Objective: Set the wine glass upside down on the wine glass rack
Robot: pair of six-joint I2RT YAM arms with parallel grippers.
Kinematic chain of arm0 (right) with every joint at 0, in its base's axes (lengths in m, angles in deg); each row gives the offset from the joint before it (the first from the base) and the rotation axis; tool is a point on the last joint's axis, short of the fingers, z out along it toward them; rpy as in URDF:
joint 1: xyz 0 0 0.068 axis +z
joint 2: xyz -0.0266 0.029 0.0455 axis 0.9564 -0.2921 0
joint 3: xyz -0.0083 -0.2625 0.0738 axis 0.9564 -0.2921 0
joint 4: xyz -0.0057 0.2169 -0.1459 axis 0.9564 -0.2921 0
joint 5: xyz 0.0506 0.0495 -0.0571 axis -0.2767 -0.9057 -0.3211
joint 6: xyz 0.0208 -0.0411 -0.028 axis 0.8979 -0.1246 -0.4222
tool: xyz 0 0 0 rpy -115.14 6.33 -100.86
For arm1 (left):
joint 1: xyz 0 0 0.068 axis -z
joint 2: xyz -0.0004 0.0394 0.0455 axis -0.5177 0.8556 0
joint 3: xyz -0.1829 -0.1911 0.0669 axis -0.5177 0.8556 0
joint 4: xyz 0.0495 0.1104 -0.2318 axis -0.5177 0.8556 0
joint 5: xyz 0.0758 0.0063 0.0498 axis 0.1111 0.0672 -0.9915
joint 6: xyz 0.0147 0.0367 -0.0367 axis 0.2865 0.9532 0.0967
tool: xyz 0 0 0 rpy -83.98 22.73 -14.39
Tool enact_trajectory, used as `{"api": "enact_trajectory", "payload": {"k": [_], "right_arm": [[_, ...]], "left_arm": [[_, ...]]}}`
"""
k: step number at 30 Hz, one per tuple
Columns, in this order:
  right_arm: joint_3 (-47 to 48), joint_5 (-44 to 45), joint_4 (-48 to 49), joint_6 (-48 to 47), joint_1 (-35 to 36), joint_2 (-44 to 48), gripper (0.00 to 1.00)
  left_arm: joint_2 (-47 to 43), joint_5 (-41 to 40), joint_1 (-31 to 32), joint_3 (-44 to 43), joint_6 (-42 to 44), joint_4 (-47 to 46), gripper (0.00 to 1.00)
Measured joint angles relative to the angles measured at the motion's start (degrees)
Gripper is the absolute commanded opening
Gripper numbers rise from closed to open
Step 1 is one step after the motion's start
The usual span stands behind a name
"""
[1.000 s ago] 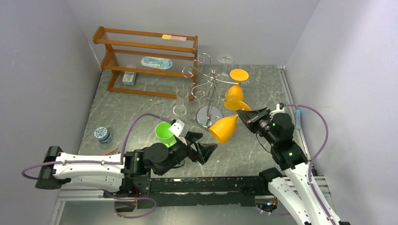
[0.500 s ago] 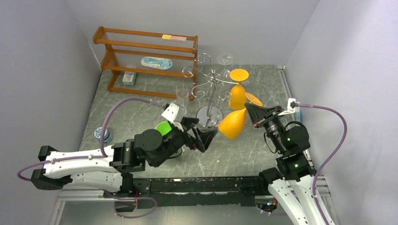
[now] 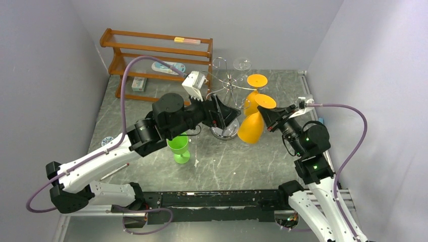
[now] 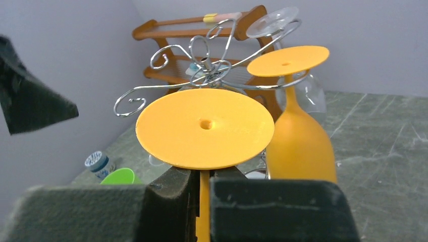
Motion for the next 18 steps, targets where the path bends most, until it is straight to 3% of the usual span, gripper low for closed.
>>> {"api": "enact_trajectory", "payload": {"k": [9, 18], "right_arm": [[1.64, -8.68, -0.57, -8.04, 0.00, 0.17, 0.00], [3.98, -16.22, -3.17, -14.16, 0.00, 1.31, 0.00]], "left_arm": [[5.38, 18.82, -7.02, -6.71, -13.49, 0.04, 0.91], [11.78, 31.89, -8.98, -6.67, -24.65, -6.14, 0.74]]}}
